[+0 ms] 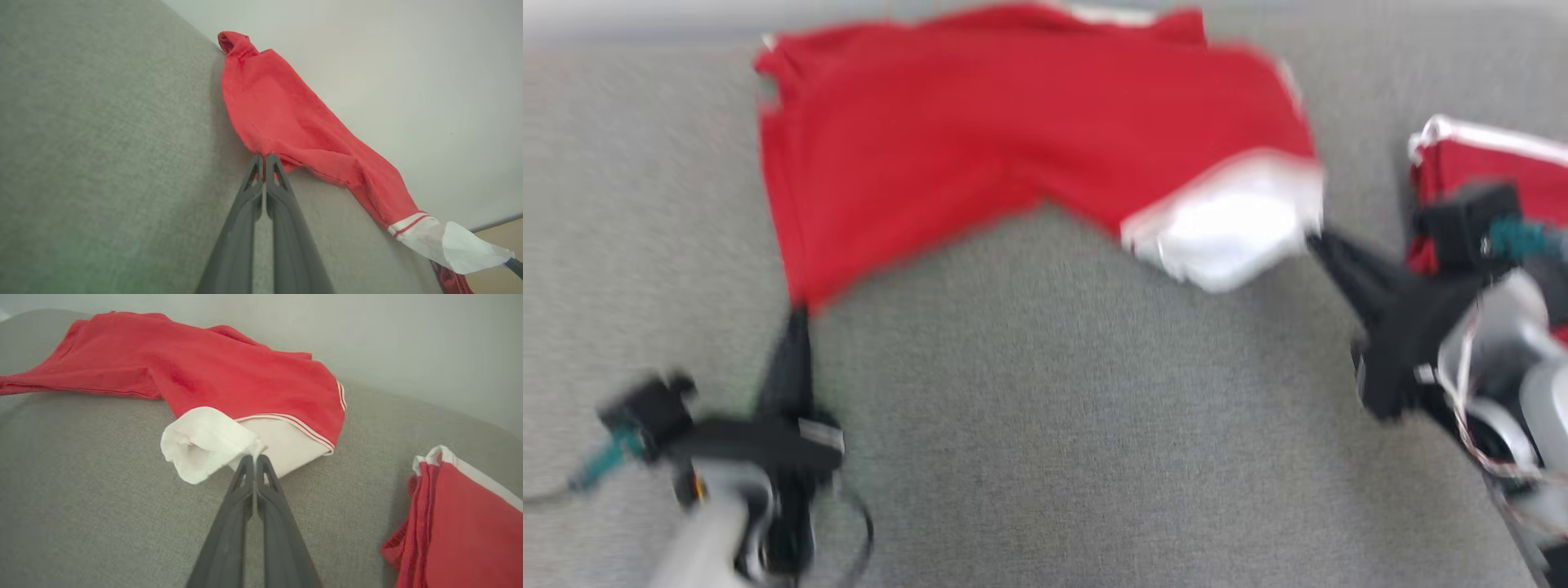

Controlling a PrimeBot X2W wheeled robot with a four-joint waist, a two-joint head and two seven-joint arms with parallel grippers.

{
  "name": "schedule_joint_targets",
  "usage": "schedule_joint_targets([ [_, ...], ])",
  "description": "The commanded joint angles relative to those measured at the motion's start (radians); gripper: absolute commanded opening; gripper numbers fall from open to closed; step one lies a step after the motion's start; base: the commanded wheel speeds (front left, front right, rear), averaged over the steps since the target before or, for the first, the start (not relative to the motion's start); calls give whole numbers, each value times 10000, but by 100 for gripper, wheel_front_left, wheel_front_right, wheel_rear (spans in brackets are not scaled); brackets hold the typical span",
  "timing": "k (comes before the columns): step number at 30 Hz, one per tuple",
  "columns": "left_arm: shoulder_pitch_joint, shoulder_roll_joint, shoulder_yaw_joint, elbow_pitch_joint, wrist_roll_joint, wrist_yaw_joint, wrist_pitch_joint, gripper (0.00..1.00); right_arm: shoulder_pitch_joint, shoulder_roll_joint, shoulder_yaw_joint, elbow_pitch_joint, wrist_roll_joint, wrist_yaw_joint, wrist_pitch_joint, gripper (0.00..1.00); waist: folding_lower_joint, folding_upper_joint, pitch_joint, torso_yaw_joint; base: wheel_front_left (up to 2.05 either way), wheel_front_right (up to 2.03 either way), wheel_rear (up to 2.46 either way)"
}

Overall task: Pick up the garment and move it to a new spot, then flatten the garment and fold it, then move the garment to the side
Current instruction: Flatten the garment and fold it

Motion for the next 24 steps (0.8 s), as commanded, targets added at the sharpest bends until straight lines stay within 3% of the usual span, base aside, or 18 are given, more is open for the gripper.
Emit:
schedule_joint_targets([
  [1, 1080, -61, -63, -10, -415, 47, 364, 0, 707, -331, -226, -232, 337, -21, 457, 0, 4, 2, -1457, 354, 0, 0, 0],
  [9, 3017, 223, -51, -917, -1487, 431, 1666, 0, 2824, -662, -940, -609, 1387, -21, 2254, 0, 4, 2, -2490, 585, 0, 0, 0],
  [17, 4997, 788, 285, -2491, -2019, 1197, 2078, 0, 5017, 94, -2094, -1554, 1794, -21, 4509, 0, 4, 2, -2974, 649, 0, 0, 0],
  [24, 6075, 1381, -33, -3658, -1790, 1764, 2684, 0, 6331, 959, -2928, -2261, 2032, -21, 6142, 0, 4, 2, -2986, 619, 0, 0, 0],
])
